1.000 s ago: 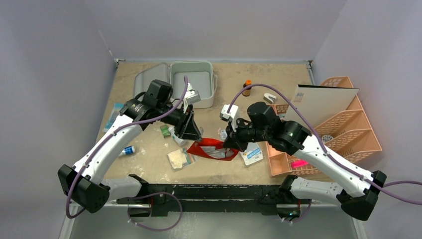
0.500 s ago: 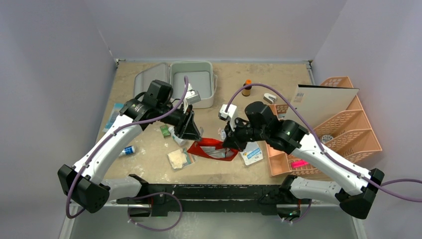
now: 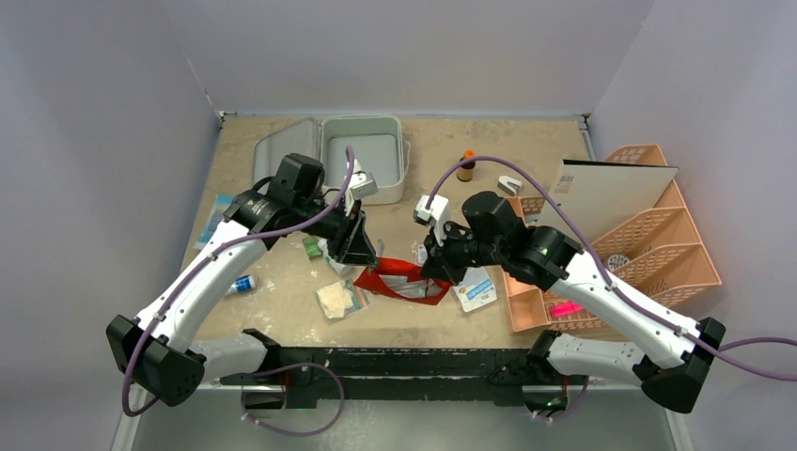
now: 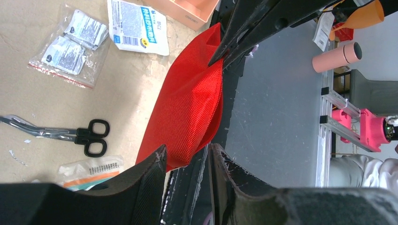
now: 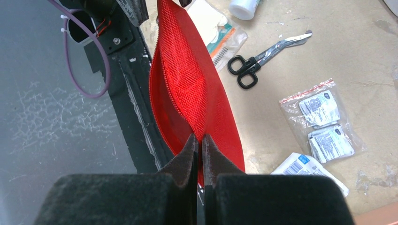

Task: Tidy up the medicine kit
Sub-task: Zip the medicine pouch.

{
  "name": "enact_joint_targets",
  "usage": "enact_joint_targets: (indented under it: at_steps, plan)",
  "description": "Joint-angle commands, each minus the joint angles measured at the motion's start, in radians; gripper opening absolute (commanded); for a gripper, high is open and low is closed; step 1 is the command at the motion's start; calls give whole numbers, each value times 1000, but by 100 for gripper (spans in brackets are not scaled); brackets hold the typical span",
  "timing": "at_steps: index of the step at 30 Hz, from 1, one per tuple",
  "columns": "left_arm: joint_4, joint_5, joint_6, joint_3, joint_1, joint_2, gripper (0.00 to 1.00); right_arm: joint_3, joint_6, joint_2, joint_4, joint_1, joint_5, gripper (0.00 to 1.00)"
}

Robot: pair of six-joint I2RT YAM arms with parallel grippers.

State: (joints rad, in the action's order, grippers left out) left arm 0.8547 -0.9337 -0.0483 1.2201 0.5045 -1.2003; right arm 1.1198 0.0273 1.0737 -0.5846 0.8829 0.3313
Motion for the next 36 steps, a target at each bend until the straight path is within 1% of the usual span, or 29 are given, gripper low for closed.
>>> enact_joint_targets:
  at_steps: [1, 3, 6, 10, 11, 13, 16, 18, 22, 24, 29, 32, 34, 35, 36]
  plan:
    - [-37, 14, -15, -9, -4, 16, 36, 33, 10, -13, 30, 1, 1, 0]
    - [-46, 11, -11, -10, -5, 15, 36, 34, 11, -15, 33, 0, 9, 0]
    - [-52, -3, -9, -5, -4, 13, 32, 31, 16, -17, 42, 1, 15, 0]
    - [-55, -30, -8, -1, -4, 14, 19, 34, 17, -14, 43, 1, 18, 0]
    - [-55, -36, -7, -2, -4, 15, 18, 33, 17, -14, 43, 1, 17, 0]
    - [-51, -38, -8, -2, -5, 17, 19, 35, 19, -15, 46, 1, 11, 0]
    - [-34, -41, -14, 0, -4, 11, 24, 33, 19, -17, 50, 1, 7, 0]
    - [-13, -43, -23, 9, -4, 0, 25, 31, 22, -18, 54, 0, 3, 0]
    - [0, -53, -31, 12, -4, -5, 22, 25, 29, -22, 65, 1, -6, 0]
    - [-2, -55, -32, 9, -4, -3, 19, 26, 32, -22, 67, 1, -6, 0]
    - [10, -62, -45, 0, -4, -1, 0, 26, 46, -23, 73, 0, -18, 0]
    - [23, -52, -49, -4, -4, -5, 0, 32, 56, -21, 86, 1, -37, 0]
    - [11, -15, -13, 1, -4, -7, 0, 39, 68, -17, 94, 1, -67, 0]
    - [-3, 22, 18, 4, -4, -6, 0, 44, 78, -16, 96, 1, -90, 8]
    - [-26, 52, 57, 5, -4, -2, 0, 49, 97, -12, 97, 1, -117, 20]
